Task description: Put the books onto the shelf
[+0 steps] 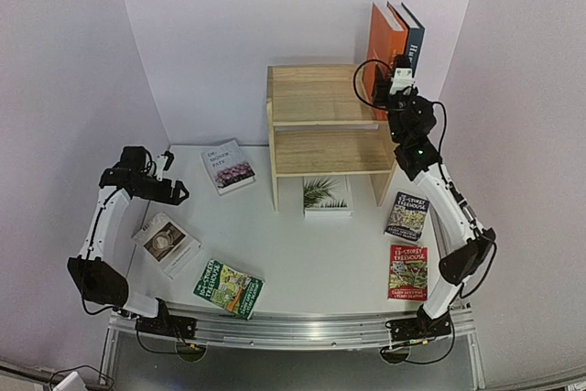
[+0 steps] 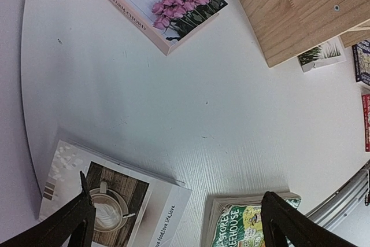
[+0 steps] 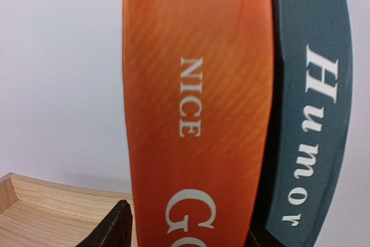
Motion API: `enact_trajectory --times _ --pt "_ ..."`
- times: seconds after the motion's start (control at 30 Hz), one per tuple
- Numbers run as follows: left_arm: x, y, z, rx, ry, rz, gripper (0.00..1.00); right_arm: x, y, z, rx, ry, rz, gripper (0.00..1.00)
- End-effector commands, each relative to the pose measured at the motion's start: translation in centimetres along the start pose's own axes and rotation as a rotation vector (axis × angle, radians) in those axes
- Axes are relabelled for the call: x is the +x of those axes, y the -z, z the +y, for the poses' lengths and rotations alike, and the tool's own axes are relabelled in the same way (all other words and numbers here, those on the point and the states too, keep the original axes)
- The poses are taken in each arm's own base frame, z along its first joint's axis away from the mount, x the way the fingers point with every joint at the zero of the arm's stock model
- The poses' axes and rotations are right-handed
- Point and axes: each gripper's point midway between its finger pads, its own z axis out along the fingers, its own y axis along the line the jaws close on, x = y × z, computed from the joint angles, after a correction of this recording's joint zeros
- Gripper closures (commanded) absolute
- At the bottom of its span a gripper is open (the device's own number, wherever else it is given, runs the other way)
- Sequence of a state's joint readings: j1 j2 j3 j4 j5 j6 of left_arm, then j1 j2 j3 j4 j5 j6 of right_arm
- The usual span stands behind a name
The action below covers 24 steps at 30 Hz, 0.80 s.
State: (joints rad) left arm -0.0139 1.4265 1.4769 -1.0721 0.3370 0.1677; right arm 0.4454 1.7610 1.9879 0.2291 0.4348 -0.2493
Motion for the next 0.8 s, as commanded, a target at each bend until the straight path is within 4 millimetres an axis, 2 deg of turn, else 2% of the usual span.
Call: enact_trajectory --times 0.0,0.2,0.4,0.6,0.77 --pt "-1.5 0.9 -0.6 0.024 -0.028 -0.046 0.0 -3.9 2.1 -1.7 0.016 -0.033 -0.063 0.45" --pt "-1.6 0.9 -0.8 0.038 -0.028 -0.049 0.0 -4.0 3.3 -1.6 -0.016 -0.037 -0.048 0.43" --pt "-1.5 0.8 -0.9 0.041 -0.027 -0.046 0.0 -3.8 5.3 -0.9 -0.093 -0.044 -0.014 0.43" --pt "-1.7 0.7 -1.0 0.051 -0.025 -0.047 0.0 -3.7 7.4 -0.7 -0.146 -0.065 0.005 0.51" --pt "-1.6 0.5 -1.0 0.053 -0.023 -0.041 0.0 -2.4 8.2 0.5 -0.221 -0.08 0.041 0.6"
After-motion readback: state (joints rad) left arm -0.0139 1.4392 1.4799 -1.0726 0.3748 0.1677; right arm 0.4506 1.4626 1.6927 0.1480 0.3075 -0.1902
